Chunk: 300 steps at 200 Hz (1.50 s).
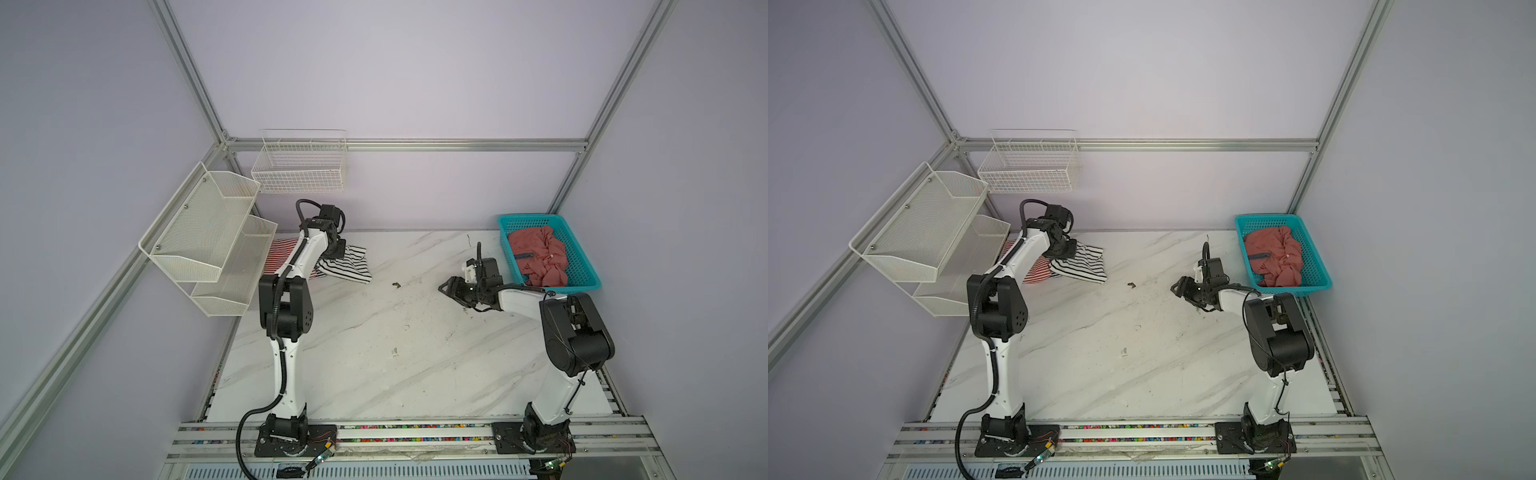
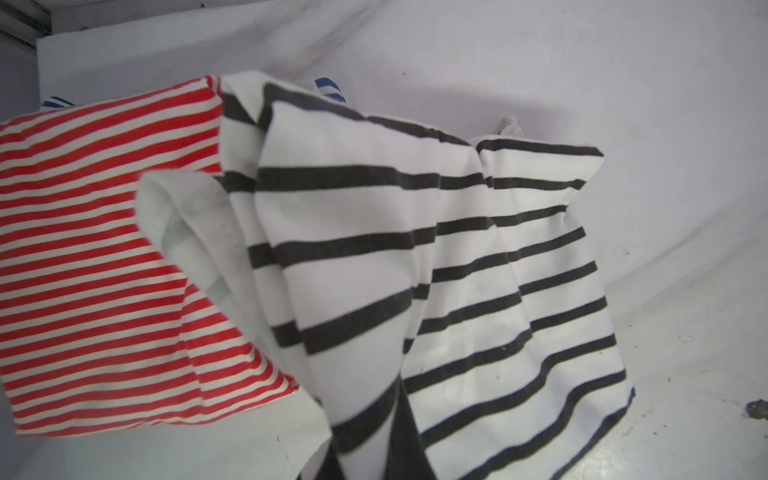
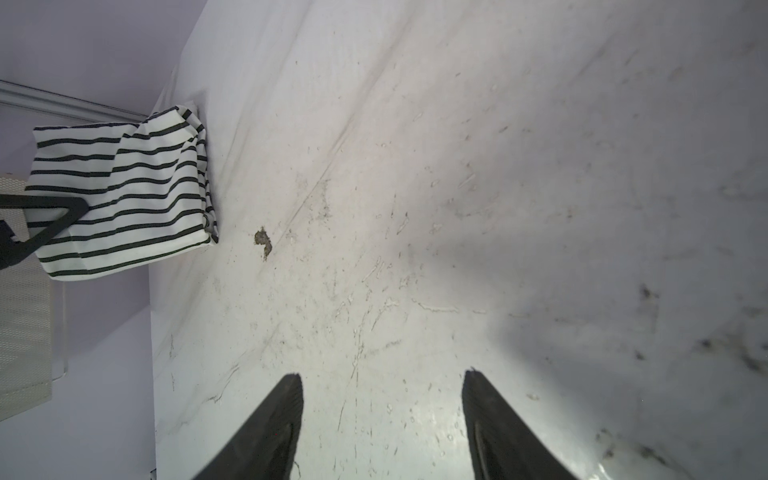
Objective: Fold and stack the tank tops
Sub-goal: 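Lower the black-white striped bundle onto the striped stack and open the left gripper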
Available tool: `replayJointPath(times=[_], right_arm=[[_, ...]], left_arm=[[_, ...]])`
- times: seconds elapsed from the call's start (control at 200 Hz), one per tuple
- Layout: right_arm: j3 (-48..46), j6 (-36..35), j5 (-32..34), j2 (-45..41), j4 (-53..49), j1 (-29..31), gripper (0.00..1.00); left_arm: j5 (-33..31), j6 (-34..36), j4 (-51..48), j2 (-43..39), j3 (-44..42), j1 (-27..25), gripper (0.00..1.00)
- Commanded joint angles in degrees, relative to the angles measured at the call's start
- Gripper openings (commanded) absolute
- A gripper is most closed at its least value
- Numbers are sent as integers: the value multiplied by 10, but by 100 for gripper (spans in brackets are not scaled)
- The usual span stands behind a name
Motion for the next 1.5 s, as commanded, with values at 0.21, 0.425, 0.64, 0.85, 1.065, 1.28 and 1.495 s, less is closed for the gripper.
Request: replayJointPath(times=[0.21,0.425,0.64,0.85,1.065,1.28,1.495], right_arm=[[-4,7,-12,18,22,1,64],[-7,8,-18,23,29,1,64],[-9,8,-18,26,32,0,64],[-9,7,-18,27,31,0,64],[-8,9,-18,32,32,1,63],[-7,8,-18,33,30,1,63],[-8,8,-12,29,22,0,63]], left_arm=[[-47,28,5,-80,52,22,0],[-53,30,9,-109,33,37,0],[-46,29,14,-124,28,52,0],[-45,32,16,-131,25,66,0],[-42,34,24,-135,11,85,0],[-29,35,47,-126,-14,111,0],[-14,37,67,-91,-19,134,0]])
